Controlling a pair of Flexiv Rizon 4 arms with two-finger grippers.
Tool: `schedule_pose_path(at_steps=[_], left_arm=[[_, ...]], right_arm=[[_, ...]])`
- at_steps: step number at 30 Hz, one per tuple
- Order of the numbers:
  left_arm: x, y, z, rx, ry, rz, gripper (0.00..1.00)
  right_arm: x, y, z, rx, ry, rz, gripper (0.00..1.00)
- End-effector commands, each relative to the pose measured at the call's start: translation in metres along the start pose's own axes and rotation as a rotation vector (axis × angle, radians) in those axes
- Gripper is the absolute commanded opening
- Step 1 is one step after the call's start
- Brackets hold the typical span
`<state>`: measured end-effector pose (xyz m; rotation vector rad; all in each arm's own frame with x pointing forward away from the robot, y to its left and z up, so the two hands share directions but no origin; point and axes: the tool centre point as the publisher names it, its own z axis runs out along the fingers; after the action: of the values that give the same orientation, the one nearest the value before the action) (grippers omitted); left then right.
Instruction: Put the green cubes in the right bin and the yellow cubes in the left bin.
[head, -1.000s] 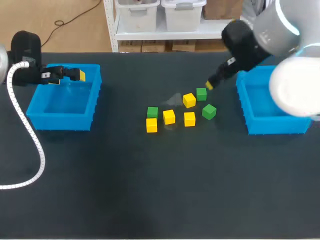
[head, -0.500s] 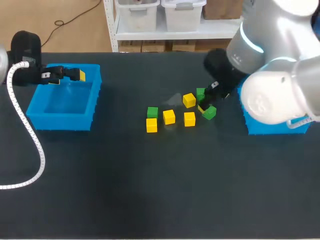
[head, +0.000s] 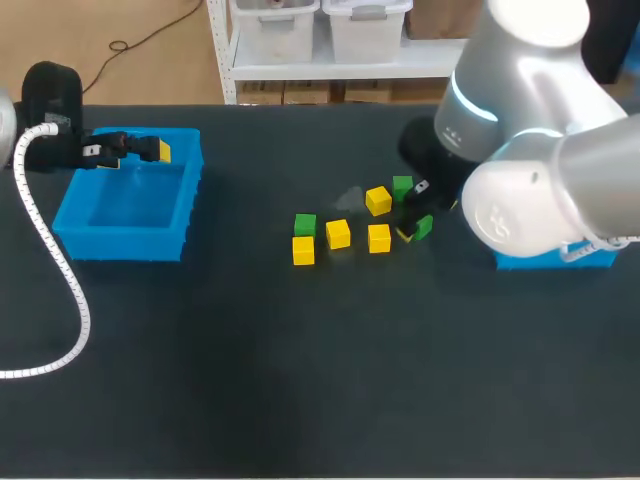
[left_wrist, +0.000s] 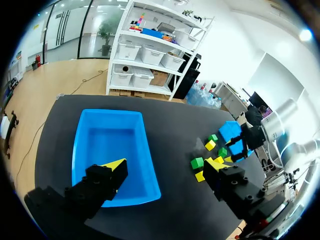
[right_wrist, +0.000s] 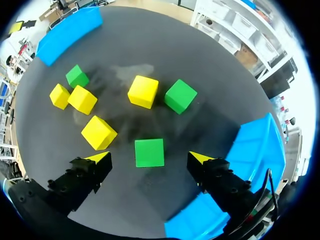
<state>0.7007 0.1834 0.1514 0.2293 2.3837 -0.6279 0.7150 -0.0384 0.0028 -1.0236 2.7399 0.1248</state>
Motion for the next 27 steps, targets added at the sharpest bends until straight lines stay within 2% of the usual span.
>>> schedule_pose_path(at_steps=[1, 10, 11, 12, 13, 15, 17, 18, 22, 23, 27], left_arm=[[0.001, 0.001, 0.000, 0.007, -0.006, 0.001, 1.00], [0.001, 0.001, 0.000, 0.007, -0.006, 0.001, 1.00], [0.001, 0.001, 0.000, 0.007, -0.006, 0.001, 1.00], [0.001, 0.001, 0.000, 0.007, -0.006, 0.001, 1.00], [0.001, 0.001, 0.000, 0.007, -0.006, 0.001, 1.00], [0.001, 0.001, 0.000, 0.007, -0.006, 0.001, 1.00], [0.001, 0.001, 0.000, 0.007, -0.006, 0.001, 1.00], [0.001, 0.001, 0.000, 0.007, -0.006, 0.001, 1.00], [0.001, 0.001, 0.000, 0.007, -0.006, 0.001, 1.00], [0.001, 0.001, 0.000, 0.007, -0.006, 0.001, 1.00], [0.001, 0.001, 0.000, 0.007, -0.006, 0.001, 1.00]], right_arm=[[0.001, 0.003, 0.002, 0.015, 0.002, 0.000, 1.00], [0.006, -0.001, 0.011, 0.087, 0.038, 0.008, 1.00], [0.006, -0.001, 0.012, 0.098, 0.041, 0.008, 0.80], [0.006, -0.001, 0.012, 0.100, 0.042, 0.007, 0.65], [0.007, -0.001, 0.013, 0.099, 0.044, 0.011, 0.57], [0.007, -0.001, 0.014, 0.103, 0.045, 0.015, 0.49], [0.006, -0.001, 0.015, 0.105, 0.040, 0.023, 0.47], [0.006, 0.000, 0.015, 0.106, 0.036, 0.027, 0.42], [0.006, 0.000, 0.015, 0.105, 0.032, 0.038, 0.05], [0.006, 0.001, 0.015, 0.108, 0.031, 0.039, 0.00], [0.005, 0.000, 0.014, 0.118, 0.022, 0.049, 0.00]])
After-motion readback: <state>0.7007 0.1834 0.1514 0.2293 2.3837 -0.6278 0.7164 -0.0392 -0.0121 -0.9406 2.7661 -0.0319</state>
